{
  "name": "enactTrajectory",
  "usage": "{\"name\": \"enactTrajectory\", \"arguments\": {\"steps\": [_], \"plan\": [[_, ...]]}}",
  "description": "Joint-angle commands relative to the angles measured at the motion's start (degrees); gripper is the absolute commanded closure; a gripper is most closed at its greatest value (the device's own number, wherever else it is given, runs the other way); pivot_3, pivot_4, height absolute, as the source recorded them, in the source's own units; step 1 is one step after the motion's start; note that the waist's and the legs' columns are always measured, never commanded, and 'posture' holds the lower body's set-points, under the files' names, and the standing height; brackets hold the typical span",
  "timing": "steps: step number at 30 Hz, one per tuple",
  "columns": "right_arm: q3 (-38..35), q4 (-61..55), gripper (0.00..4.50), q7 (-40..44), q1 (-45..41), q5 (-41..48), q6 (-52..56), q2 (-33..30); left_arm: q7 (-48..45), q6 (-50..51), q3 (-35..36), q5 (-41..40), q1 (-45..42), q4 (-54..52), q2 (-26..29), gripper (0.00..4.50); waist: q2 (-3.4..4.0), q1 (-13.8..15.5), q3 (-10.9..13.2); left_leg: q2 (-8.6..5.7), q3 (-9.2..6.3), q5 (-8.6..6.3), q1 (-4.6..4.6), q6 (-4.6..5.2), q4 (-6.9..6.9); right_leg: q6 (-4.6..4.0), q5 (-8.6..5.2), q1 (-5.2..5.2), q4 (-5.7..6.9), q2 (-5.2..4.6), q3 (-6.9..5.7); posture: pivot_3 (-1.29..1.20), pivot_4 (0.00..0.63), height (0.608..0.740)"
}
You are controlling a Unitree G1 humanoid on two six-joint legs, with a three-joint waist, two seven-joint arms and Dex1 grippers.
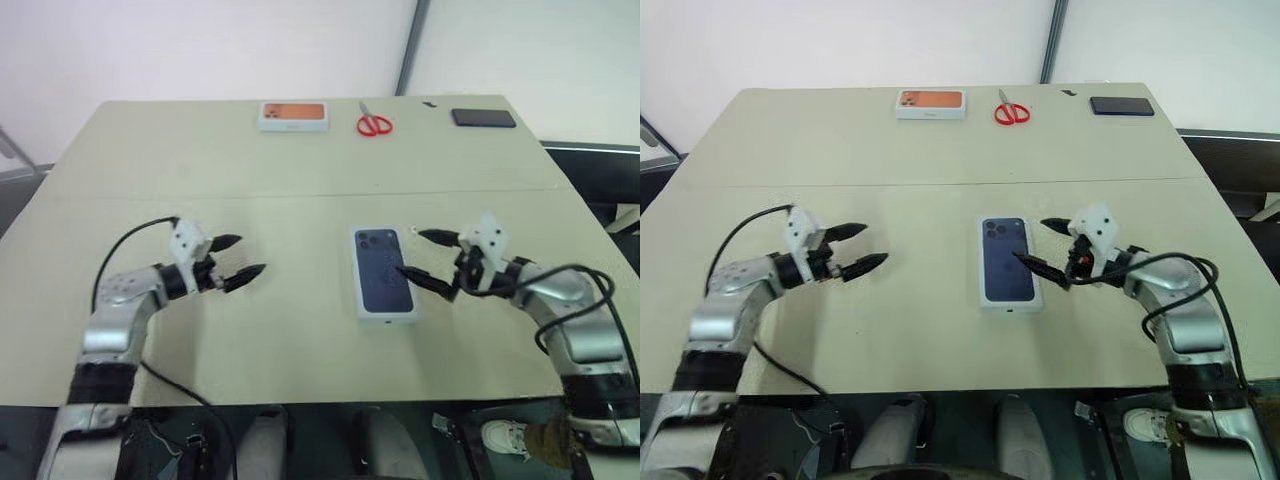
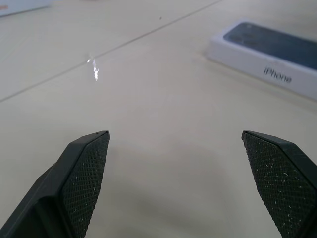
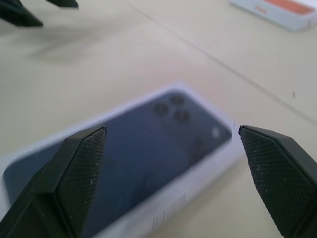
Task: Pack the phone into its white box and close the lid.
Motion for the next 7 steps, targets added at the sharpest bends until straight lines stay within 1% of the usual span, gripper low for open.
{"name": "enactTrajectory", "arguments": {"steps": [1, 7], "plan": [[-4.3, -4.7, 0.02, 1.9, 4.1, 2.2, -0.6, -2.9, -0.4, -0.2, 4.8, -3.4, 5.3, -5.0, 2.2, 0.0, 0.0, -0.1, 0.0, 0.01, 0.0, 0.0, 0.0, 0.01, -0.01, -0.01, 0.0, 0.0, -0.01, 0.0, 0.0, 0.0, 0.15, 0.74], [-7.1, -4.1, 0.02, 3.4, 8.5, 1.7, -3.4, -6.2, 0.0, -0.1, 7.6, -4.9, 12.4, -9.2, 4.8, 0.0, 0.01, 0.1, 0.0, 0.02, 0.02, -0.03, 0.01, 0.03, -0.01, -0.05, -0.03, 0.03, -0.06, -0.06, 0.0, 0.0, 0.15, 0.74]]}}
